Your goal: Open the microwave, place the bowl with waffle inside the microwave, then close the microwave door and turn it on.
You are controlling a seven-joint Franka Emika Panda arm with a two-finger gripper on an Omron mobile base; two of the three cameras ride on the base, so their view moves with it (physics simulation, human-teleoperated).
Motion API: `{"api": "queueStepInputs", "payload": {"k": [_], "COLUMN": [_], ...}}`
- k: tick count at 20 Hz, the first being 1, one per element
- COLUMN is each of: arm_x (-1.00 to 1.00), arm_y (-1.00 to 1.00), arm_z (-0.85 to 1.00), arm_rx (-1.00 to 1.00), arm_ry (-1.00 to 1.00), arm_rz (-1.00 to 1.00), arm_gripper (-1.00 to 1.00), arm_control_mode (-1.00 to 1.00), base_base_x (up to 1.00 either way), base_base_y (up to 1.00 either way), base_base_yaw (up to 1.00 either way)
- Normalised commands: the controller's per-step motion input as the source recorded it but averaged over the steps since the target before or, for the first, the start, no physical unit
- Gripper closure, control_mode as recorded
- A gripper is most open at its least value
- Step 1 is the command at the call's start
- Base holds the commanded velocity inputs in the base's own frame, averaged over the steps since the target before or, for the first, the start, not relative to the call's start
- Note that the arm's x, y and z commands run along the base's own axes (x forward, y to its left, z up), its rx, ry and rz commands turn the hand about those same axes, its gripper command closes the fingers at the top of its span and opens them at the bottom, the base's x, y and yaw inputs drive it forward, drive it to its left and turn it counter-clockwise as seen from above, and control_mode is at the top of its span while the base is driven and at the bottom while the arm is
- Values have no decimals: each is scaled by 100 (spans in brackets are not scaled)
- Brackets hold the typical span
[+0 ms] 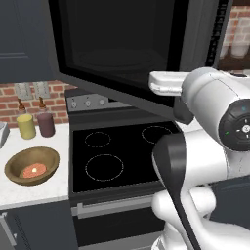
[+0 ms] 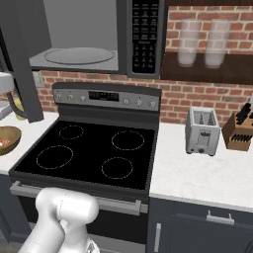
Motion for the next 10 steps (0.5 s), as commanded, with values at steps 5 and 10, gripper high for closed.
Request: {"api": "queueStepInputs", "payload": {"k": [5, 10], "arm_x": [-83, -13], "arm_y": [-3, -89], "arm_z": [4, 20], "arm_rx": [1, 11], "arm_ry": [4, 0], "arm_rz": [22, 33], "arm_gripper": [-100, -100], "arm_control_mode": [-100, -100], "base_base_x": [0, 0], "base_base_y": [0, 0], "base_base_yaw": [0, 0]}}
